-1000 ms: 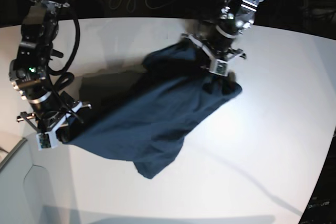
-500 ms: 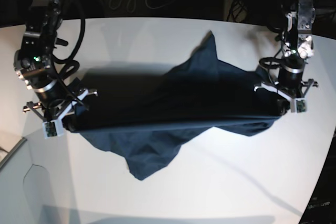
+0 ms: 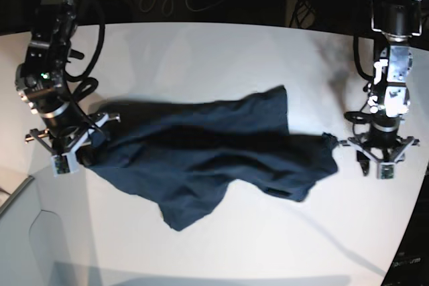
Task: Layout the t-shirt on the table in an organized manner, then fold the t-shirt properly
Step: 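Pull the shirt apart, then regrasp a corner with the left gripper, then pull both held corners apart to stretch the shirt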
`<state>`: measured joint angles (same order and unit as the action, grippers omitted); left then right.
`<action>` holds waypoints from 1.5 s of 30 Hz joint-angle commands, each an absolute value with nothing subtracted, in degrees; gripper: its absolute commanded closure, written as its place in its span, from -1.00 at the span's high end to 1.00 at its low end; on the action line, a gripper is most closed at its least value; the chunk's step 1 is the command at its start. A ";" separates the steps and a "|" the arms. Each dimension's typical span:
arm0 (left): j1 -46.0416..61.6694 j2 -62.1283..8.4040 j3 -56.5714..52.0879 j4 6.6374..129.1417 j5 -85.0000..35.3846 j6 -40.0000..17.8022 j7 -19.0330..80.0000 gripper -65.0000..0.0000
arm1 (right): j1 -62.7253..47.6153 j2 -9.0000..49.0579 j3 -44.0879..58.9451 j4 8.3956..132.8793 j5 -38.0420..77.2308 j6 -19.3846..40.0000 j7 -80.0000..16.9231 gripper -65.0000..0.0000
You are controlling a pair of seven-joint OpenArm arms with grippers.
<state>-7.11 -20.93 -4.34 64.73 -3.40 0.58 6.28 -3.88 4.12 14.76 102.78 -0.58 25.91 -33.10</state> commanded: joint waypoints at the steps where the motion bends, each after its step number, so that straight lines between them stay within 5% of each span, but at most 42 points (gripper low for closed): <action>1: -8.66 -21.05 -3.30 64.48 -1.98 0.22 4.26 -0.08 | -3.21 4.18 14.73 103.78 0.13 25.63 -31.25 -1.00; 4: -8.31 -18.77 -3.47 64.31 -0.22 0.22 4.18 0.18 | -2.95 3.30 14.73 103.78 0.13 25.63 -31.34 -1.00; 12: 6.46 -12.00 -6.73 81.71 -0.31 0.22 4.44 0.17 | -2.68 2.15 14.11 103.78 0.13 25.63 -31.43 -1.00; 19: 18.59 -5.93 3.47 87.78 -0.22 0.31 4.18 0.18 | -3.21 2.07 13.41 103.78 0.13 25.63 -31.34 -1.00; 42: 11.38 0.66 5.32 70.99 -0.40 0.48 4.09 0.17 | -6.90 2.42 13.58 103.87 0.13 25.63 -30.99 -1.00; 45: 11.30 1.54 5.05 70.55 -0.40 0.40 4.09 -0.09 | -8.31 2.42 13.58 103.87 0.13 25.63 -30.99 -1.00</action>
